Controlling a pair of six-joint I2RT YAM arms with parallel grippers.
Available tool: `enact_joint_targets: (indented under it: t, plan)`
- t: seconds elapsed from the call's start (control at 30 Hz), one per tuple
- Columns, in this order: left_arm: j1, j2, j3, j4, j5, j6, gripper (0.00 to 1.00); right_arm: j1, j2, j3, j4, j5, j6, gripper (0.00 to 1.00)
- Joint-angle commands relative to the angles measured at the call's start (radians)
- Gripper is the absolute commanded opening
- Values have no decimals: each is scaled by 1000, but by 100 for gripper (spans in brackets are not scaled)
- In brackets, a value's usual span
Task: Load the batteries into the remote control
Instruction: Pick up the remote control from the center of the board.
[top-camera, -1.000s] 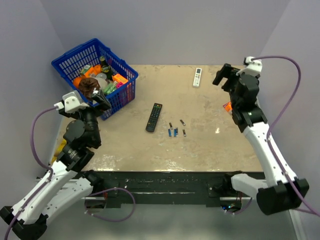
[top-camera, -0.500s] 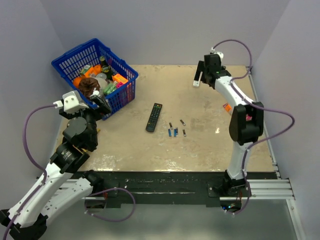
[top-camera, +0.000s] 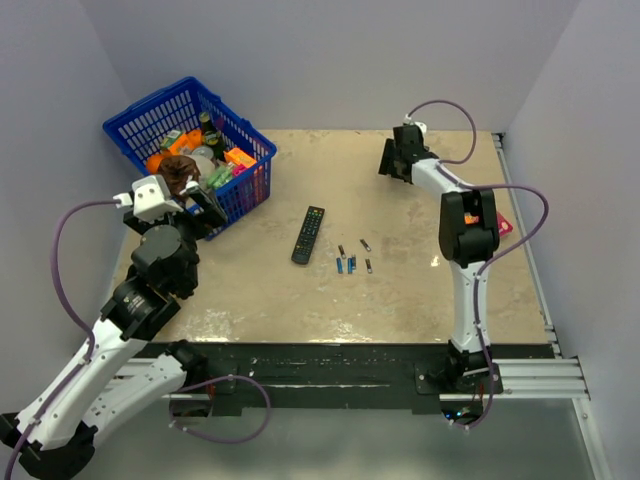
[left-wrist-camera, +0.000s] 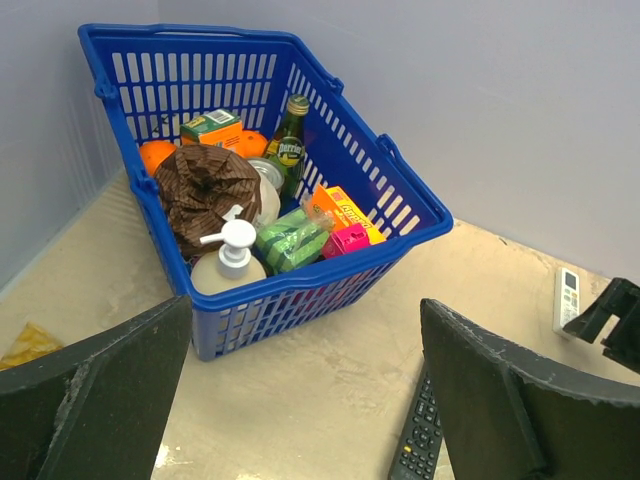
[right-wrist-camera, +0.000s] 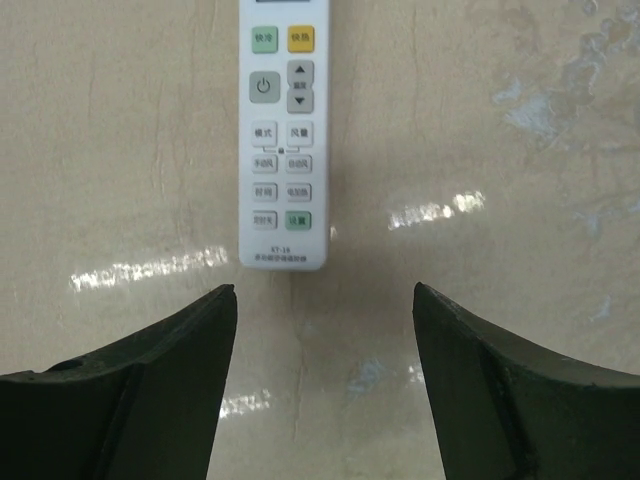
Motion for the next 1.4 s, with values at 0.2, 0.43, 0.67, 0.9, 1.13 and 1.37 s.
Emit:
enact_joint_targets:
  t: [0.2, 0.43, 0.67, 0.9, 1.13, 1.37]
  plan:
    - [5, 13, 66, -5, -14, -14, 100, 6, 164, 241, 19, -33, -11, 68]
    - [3, 19, 66, -10, -13, -28, 100, 6, 230, 348, -87, 19, 44, 56]
    - [5, 22, 49, -7, 27, -42, 100, 9, 150, 215, -75, 40, 74, 37]
    - [5, 73, 32, 93, 292, 18, 100, 7, -144, -110, 56, -65, 78, 20]
    - [6, 180, 27, 243, 624, 46, 100, 9, -481, -444, 200, -304, 151, 14]
    - [6, 287, 41, 381, 726, -17, 100, 24, -781, -699, 436, -634, 249, 13]
